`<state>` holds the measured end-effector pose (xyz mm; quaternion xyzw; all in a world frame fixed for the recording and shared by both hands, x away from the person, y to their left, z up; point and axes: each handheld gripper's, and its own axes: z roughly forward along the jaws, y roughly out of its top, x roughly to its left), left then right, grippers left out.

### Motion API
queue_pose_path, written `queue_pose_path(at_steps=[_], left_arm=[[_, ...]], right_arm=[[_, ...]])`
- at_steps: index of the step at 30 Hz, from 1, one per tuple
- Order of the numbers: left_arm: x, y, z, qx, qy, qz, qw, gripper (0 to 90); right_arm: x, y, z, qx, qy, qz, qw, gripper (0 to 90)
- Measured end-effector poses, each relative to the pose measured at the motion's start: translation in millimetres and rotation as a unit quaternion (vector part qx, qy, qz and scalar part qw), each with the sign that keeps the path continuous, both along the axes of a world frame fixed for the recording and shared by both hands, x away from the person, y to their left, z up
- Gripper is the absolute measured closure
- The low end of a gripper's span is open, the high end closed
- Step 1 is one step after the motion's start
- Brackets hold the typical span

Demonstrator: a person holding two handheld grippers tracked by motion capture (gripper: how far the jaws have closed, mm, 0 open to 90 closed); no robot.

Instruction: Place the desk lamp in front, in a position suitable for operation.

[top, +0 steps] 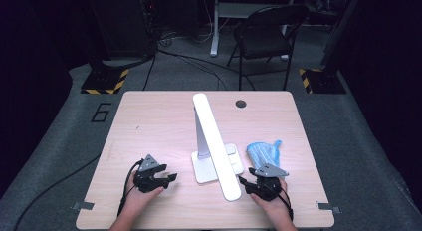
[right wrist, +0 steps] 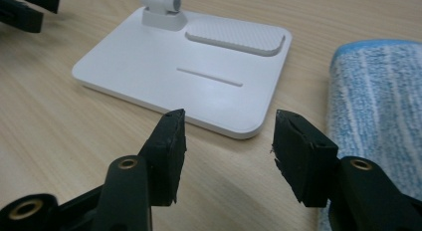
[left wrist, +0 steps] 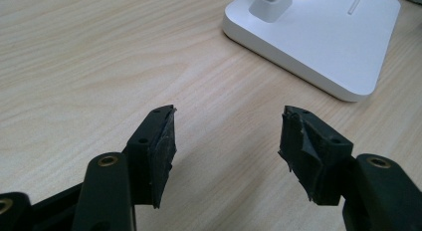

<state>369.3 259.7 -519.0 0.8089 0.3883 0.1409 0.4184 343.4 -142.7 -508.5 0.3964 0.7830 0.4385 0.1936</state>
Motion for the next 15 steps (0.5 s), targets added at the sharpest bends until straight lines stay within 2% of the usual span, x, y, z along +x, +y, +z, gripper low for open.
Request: queue_pose_path(at_steps=[2, 4, 5, 8, 10, 12, 15], left_arm=[[-1.3, 0.4, 1.4, -0.003, 0.0, -0.002, 1.0, 38.8], [-1.7, 1.0, 1.8, -0.001, -0.002, -0.004, 1.0, 39.2], [-2.2, 0.5, 1.5, -0.002, -0.002, -0.004, 1.0, 39.2], [-2.8, 0.3, 1.6, 0.007, -0.003, -0.01, 0.9999, 39.2], [-4.0, -1.2, 0.9, 0.007, -0.011, -0.008, 0.9999, 39.2], [-5.0, -0.8, 2.2, 0.011, -0.007, -0.012, 0.9998, 39.1], [-5.6, -1.1, 2.8, 0.007, -0.01, -0.013, 0.9998, 39.0]], right_arm=[[0.9, -2.2, 1.1, -0.002, -0.005, -0.008, 1.0, 47.2], [0.7, -2.2, 1.0, 0.007, -0.003, -0.01, 0.9999, 47.3], [2.2, -3.8, 1.7, 0.012, 0.002, 0.003, 0.9999, 47.4], [2.8, -1.0, 3.0, 0.02, 0.006, 0.01, 0.9997, 47.2], [3.4, 1.8, 3.2, 0.013, 0.005, 0.018, 0.9997, 46.8], [3.0, 4.7, 2.8, 0.002, 0.002, 0.017, 0.9998, 47.3], [3.4, 5.4, 2.2, 0.001, 0.018, 0.014, 0.9997, 50.1]])
